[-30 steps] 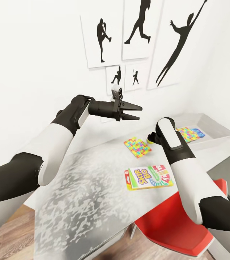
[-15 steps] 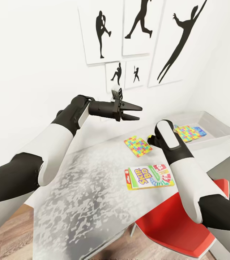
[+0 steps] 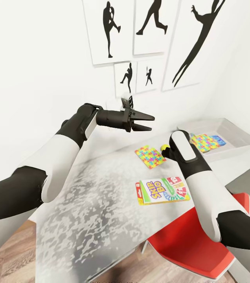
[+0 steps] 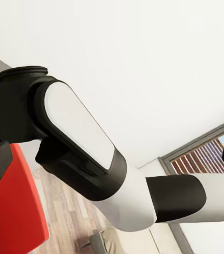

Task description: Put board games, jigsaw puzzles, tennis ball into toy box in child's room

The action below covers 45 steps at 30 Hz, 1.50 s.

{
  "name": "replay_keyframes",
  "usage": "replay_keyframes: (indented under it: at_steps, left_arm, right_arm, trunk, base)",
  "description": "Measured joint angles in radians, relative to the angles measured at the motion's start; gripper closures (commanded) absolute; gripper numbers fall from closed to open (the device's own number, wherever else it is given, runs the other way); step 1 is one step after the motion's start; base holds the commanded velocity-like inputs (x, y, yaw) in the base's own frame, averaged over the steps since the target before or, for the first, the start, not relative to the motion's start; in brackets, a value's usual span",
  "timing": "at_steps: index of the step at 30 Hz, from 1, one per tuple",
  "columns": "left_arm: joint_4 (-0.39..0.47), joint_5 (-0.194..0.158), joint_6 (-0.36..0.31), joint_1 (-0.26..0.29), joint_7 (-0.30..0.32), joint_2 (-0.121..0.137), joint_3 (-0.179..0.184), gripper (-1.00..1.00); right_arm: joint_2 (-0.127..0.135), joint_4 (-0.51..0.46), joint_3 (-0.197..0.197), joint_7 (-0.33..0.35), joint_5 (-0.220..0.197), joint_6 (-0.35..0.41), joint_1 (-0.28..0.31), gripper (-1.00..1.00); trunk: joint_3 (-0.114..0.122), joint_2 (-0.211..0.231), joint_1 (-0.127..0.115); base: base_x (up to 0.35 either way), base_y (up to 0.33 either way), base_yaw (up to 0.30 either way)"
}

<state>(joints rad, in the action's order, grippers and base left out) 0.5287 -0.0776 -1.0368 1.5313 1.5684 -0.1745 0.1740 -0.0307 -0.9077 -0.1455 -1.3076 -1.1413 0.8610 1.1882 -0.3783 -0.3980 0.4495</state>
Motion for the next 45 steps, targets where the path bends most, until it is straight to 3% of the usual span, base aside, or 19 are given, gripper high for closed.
replay_keyframes:
  at_steps: [13,22,32,39,45]
  left_arm:
    - [0.000,0.001,0.000,0.000,0.000,0.000,0.000,-1.00]
    - [0.000,0.000,0.000,0.000,0.000,0.000,0.000,-1.00]
    - [0.000,0.001,0.000,0.000,0.000,0.000,0.000,-1.00]
    - [0.000,0.003,0.000,0.000,0.001,0.000,-0.001,-1.00]
    - [0.000,0.002,0.000,0.000,0.001,0.000,-0.001,-1.00]
  right_arm:
    - [0.004,0.003,0.000,0.004,-0.001,0.000,0.017,-1.00]
    - [0.007,0.003,0.000,0.058,0.001,0.001,0.019,-1.00]
    - [0.009,0.006,0.002,0.065,0.003,0.001,0.020,-1.00]
    - [0.051,0.022,0.010,0.066,0.015,0.000,0.020,-1.00]
    - [0.059,0.024,0.011,0.066,0.015,-0.002,0.020,-1.00]
  trunk:
    - [-0.021,0.000,0.000]
    - [-0.036,0.000,0.000]
    - [-0.052,0.000,0.000]
    - [-0.064,0.000,0.000]
    - [-0.074,0.000,0.000]
  base:
    - [0.000,0.000,0.000]
    - [0.000,0.000,0.000]
    - [0.000,0.000,0.000]
    - [0.000,0.000,0.000]
    - [0.000,0.000,0.000]
